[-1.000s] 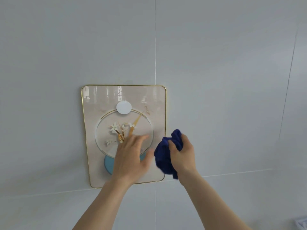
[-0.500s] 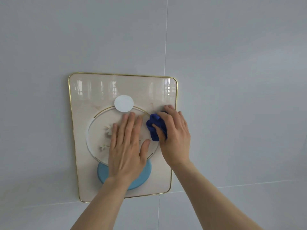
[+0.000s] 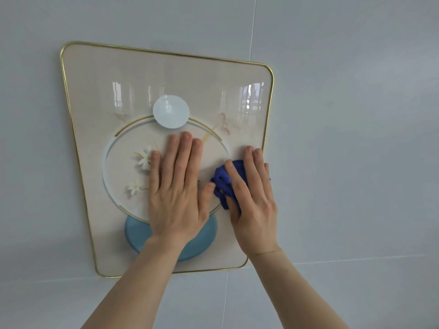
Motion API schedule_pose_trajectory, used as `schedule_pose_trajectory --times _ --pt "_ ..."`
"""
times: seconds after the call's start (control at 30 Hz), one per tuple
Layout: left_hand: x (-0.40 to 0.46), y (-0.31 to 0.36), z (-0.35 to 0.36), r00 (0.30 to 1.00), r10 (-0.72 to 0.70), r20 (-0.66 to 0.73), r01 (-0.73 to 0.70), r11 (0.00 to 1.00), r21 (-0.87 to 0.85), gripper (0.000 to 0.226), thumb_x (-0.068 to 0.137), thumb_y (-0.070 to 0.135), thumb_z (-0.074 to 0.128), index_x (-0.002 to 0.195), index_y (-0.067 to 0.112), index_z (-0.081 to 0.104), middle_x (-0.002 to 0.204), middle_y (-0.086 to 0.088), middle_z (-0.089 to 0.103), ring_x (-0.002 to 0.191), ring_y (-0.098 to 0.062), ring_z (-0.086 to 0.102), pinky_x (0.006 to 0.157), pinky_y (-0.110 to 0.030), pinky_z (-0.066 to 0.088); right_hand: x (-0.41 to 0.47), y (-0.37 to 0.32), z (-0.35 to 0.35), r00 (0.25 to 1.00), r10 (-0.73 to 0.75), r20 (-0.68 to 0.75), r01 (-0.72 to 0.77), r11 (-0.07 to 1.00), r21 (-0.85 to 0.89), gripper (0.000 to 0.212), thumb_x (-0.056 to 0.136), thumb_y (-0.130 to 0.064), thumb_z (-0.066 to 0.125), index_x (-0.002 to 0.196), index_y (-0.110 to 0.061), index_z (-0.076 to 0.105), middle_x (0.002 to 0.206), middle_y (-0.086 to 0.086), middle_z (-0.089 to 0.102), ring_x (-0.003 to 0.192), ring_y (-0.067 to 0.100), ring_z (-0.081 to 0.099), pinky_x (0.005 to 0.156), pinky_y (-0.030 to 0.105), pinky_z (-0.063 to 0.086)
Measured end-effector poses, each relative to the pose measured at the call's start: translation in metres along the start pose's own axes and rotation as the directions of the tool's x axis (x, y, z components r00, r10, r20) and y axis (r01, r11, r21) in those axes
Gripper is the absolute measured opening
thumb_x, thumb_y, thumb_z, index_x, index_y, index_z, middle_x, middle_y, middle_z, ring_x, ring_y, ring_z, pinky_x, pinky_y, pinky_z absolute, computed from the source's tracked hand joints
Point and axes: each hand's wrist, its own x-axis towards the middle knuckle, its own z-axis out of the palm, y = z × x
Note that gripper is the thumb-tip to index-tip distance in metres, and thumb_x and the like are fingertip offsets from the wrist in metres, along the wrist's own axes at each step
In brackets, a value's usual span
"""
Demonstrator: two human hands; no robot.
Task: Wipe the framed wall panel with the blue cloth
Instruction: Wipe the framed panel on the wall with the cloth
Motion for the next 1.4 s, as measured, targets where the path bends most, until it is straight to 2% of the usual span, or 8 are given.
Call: schedule_pose_trajectory --times 0.5,0.6,0.73,0.87,0.97,1.17,1.23,1.4 --pt "-0.002 -0.005 -0.008 0.996 0.029 0.079 -0.026 0.999 -0.038 0.067 0.105 0.041 0.019 0.165 0.013 0.006 0.174 -0.005 0.001 0.162 -0.023 -0.001 0.131 -0.050 0.004 -0.034 -0.009 -0.034 0.966 0.124 0.228 -0.097 0.987 -0.126 0.078 0.072 0.019 0.081 0.138 -0.018 0.065 0.164 0.017 0.042 0.147 0.035 0.049 0.063 0.037 0.065" --pt "-0.002 -0.005 -0.009 0.995 0.033 0.097 -0.030 0.999 -0.027 0.069 0.105 0.042 0.023 0.165 0.013 0.006 0.174 -0.006 0.000 0.162 -0.024 -0.002 0.131 -0.050 0.003 -0.036 -0.012 -0.047 0.924 0.255 0.284 -0.223 0.965 -0.141 0.076 0.073 0.009 0.085 0.137 -0.025 0.061 0.159 0.015 0.044 0.109 0.040 0.071 0.053 0.044 0.062" --pt "-0.002 -0.004 -0.009 0.994 0.035 0.105 -0.033 0.999 -0.024 0.071 0.104 0.043 0.028 0.165 0.012 0.006 0.174 -0.007 0.000 0.162 -0.026 -0.001 0.131 -0.050 0.001 -0.039 -0.010 -0.066 0.893 0.356 0.274 -0.330 0.934 -0.136 0.044 0.086 -0.007 0.081 0.124 -0.026 0.070 0.118 0.005 0.062 0.082 0.027 0.070 0.055 0.040 0.059" --pt "-0.001 -0.004 -0.009 0.993 0.031 0.110 -0.030 1.000 -0.008 0.072 0.104 0.043 0.029 0.164 0.011 0.005 0.174 -0.007 0.000 0.162 -0.027 0.000 0.131 -0.051 0.001 -0.018 -0.013 -0.094 0.590 0.715 0.374 -0.796 0.593 0.123 0.014 0.096 -0.021 0.071 0.096 -0.034 0.070 0.095 0.001 0.069 0.051 0.021 0.059 0.046 0.028 0.046" --pt "-0.002 -0.003 -0.010 0.993 0.032 0.112 -0.031 0.999 -0.014 0.072 0.104 0.042 0.030 0.164 0.010 0.006 0.174 -0.009 0.003 0.162 -0.028 0.001 0.130 -0.053 0.004 0.009 -0.020 -0.110 0.525 0.782 0.338 -0.845 0.430 0.318 0.030 0.091 -0.019 0.078 0.110 -0.037 0.063 0.094 0.001 0.076 0.064 0.007 0.072 0.049 0.011 0.050" --pt "-0.002 -0.003 -0.012 0.994 0.038 0.106 -0.033 0.998 -0.044 0.068 0.105 0.040 0.025 0.164 0.010 0.008 0.174 -0.008 0.005 0.162 -0.028 0.004 0.130 -0.055 0.009 0.081 -0.046 -0.111 0.673 0.726 0.144 -0.677 0.524 0.517 0.026 0.095 -0.016 0.075 0.102 -0.032 0.056 0.103 -0.004 0.071 0.051 0.013 0.069 0.037 0.027 0.051" --pt "-0.002 -0.004 -0.012 0.994 0.041 0.104 -0.034 0.997 -0.065 0.067 0.106 0.041 0.023 0.164 0.011 0.009 0.174 -0.008 0.006 0.162 -0.028 0.005 0.130 -0.055 0.009 0.106 -0.051 -0.098 0.773 0.633 0.047 -0.559 0.645 0.521 0.027 0.093 -0.018 0.076 0.098 -0.038 0.059 0.108 -0.003 0.071 0.070 0.030 0.072 0.054 0.034 0.056" --pt "-0.001 -0.003 -0.009 0.994 0.030 0.103 -0.022 0.996 -0.082 0.067 0.106 0.043 0.023 0.164 0.012 0.012 0.174 -0.006 0.008 0.162 -0.026 0.007 0.130 -0.054 0.010 0.155 -0.057 -0.059 0.944 0.275 -0.182 -0.184 0.898 0.400 0.023 0.093 -0.003 0.073 0.114 -0.012 0.075 0.120 0.006 0.066 0.106 0.015 0.066 0.089 0.020 0.052"
